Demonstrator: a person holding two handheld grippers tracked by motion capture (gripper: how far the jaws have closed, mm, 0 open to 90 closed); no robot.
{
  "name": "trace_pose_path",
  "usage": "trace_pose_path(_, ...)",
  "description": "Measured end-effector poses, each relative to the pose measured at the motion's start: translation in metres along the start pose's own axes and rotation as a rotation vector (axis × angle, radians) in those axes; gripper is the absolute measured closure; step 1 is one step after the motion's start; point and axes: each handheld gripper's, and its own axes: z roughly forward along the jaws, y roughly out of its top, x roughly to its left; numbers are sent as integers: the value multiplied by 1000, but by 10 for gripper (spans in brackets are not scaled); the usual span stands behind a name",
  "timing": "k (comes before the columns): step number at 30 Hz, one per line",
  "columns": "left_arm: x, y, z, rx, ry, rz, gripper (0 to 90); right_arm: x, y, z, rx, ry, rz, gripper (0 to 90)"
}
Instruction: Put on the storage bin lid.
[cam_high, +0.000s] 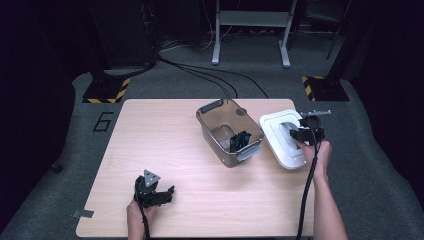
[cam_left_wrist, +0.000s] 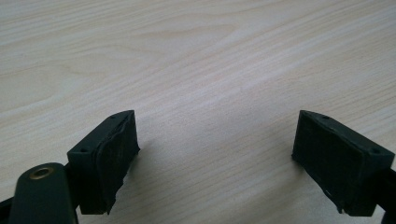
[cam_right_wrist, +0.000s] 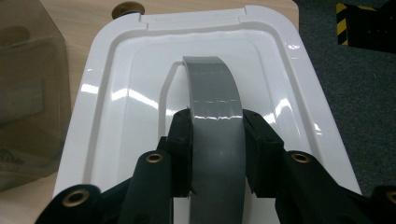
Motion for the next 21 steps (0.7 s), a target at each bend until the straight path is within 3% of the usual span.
trace_pose_path(21, 0, 0, 0, -2, -6, -9, 139, 15, 33, -37, -42, -14, -51, 664)
